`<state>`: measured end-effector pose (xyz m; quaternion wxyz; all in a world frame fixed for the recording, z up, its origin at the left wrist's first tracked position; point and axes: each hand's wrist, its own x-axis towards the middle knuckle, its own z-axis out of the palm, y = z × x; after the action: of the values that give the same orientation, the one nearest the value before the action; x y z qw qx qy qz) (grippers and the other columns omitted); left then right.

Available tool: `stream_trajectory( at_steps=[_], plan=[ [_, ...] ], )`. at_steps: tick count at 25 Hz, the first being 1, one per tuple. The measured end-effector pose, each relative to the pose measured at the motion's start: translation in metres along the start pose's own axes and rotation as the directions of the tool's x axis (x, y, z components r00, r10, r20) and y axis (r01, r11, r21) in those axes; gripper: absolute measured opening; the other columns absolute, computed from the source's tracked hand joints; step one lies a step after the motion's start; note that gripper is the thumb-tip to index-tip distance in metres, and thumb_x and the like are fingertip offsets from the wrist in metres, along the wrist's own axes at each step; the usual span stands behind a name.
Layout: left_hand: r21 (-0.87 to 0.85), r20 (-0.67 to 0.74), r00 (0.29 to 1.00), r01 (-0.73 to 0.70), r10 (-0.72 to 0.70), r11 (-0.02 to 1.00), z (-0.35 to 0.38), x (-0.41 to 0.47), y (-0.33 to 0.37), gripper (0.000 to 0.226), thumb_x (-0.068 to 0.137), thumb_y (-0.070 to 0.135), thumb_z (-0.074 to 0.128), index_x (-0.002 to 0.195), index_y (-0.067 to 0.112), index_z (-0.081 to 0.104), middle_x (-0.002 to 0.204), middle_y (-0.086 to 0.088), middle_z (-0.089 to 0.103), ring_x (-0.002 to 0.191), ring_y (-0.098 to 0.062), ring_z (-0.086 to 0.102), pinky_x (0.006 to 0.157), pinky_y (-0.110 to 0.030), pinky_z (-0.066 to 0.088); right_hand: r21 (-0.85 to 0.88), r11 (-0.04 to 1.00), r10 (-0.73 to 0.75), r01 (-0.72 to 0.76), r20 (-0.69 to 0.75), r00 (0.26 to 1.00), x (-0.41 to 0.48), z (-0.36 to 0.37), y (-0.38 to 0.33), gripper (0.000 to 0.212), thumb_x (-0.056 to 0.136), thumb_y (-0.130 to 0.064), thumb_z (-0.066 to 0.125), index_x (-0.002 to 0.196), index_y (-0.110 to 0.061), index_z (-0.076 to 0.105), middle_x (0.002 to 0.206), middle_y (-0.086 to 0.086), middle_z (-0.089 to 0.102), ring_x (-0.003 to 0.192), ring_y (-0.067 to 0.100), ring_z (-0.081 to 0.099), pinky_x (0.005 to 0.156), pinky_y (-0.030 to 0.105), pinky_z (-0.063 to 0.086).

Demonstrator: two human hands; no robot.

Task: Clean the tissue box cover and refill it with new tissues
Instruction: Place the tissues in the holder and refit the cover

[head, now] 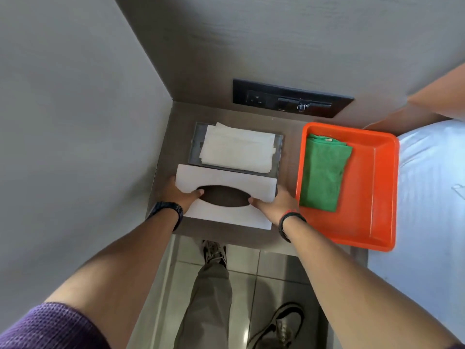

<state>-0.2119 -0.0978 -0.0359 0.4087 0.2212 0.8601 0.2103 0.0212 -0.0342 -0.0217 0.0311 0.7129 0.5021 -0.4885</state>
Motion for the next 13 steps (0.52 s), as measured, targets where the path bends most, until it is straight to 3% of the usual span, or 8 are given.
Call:
stream_trajectory(
  at_steps=[5,9,13],
  plan=[
    [-0.019,-0.086,0.992,-0.099,0.097,0.995,-0.008,-0.007,0.011,0.042,0.069,0.035,0.078,0.103,0.026,0.054,0.093,0.009,0.058,0.081,-0.013,0.054,0.054,-0.018,0.036,0.119,0.993,0.018,0.002,-0.171,0.985,-0.007,0.012,-0.002,0.061,0.063,-0.048,0.077,0.114,-0.022,0.057,0.109,0.008,0.068,0.097,0.031,0.064,0.078,0.036,0.053],
    [-0.037,-0.173,0.956,-0.245,0.235,0.969,-0.023,-0.007,0.055,0.045,0.062,0.043,0.078,0.098,0.037,0.052,0.091,0.014,0.057,0.078,-0.009,0.054,0.060,-0.020,0.041,0.170,0.979,-0.044,0.115,-0.373,0.927,-0.011,-0.007,-0.029,0.053,0.064,-0.048,0.070,0.105,-0.019,0.053,0.102,0.009,0.065,0.093,0.032,0.062,0.077,0.042,0.053],
    [-0.074,-0.114,0.963,-0.254,0.245,0.964,-0.021,0.020,0.099,0.049,0.064,0.041,0.079,0.105,0.035,0.053,0.093,0.014,0.055,0.078,-0.008,0.053,0.053,-0.013,0.036,0.169,0.977,-0.048,0.133,-0.428,0.902,0.022,-0.034,-0.058,0.047,0.066,-0.043,0.072,0.104,-0.018,0.058,0.103,0.008,0.068,0.095,0.030,0.063,0.080,0.042,0.053]
  ],
)
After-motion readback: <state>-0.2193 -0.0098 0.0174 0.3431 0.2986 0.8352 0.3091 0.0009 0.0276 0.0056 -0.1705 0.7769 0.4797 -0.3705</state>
